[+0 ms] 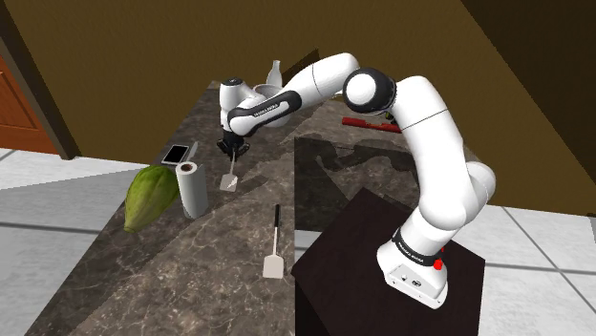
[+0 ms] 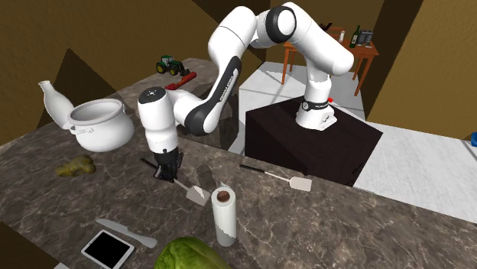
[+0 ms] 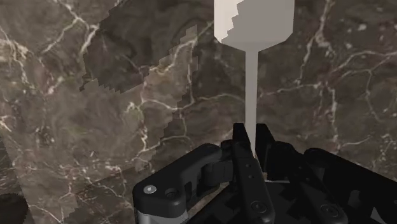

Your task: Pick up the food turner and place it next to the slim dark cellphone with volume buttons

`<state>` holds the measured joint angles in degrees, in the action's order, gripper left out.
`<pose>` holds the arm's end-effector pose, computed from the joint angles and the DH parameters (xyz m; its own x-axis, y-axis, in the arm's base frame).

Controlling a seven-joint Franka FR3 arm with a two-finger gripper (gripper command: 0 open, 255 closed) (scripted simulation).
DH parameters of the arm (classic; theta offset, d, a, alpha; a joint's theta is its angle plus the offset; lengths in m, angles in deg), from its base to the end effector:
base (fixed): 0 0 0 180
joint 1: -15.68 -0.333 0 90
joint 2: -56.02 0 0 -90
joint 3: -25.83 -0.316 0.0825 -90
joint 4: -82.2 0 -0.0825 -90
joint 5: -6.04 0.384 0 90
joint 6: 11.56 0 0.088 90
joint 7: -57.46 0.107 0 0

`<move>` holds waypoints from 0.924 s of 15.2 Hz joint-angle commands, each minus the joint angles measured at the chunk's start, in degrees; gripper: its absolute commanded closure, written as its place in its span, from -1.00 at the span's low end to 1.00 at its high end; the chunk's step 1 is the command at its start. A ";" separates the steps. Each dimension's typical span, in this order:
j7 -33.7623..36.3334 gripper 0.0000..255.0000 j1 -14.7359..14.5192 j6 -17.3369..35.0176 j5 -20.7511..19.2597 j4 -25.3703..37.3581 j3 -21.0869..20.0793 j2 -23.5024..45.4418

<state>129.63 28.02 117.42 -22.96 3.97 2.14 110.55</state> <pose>0.7320 0.0655 0.1744 0.6162 -0.7848 0.0662 -0.7865 -0.6176 -0.0002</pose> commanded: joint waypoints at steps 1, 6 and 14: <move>0.06 1.00 -0.20 0.75 -0.31 0.50 0.36 1.19; 0.34 1.00 -0.71 2.14 -0.88 1.44 1.05 3.46; 0.33 -1.00 -0.71 2.13 -0.88 1.45 1.04 3.46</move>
<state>129.97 27.31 119.55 -23.83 5.42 3.19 114.01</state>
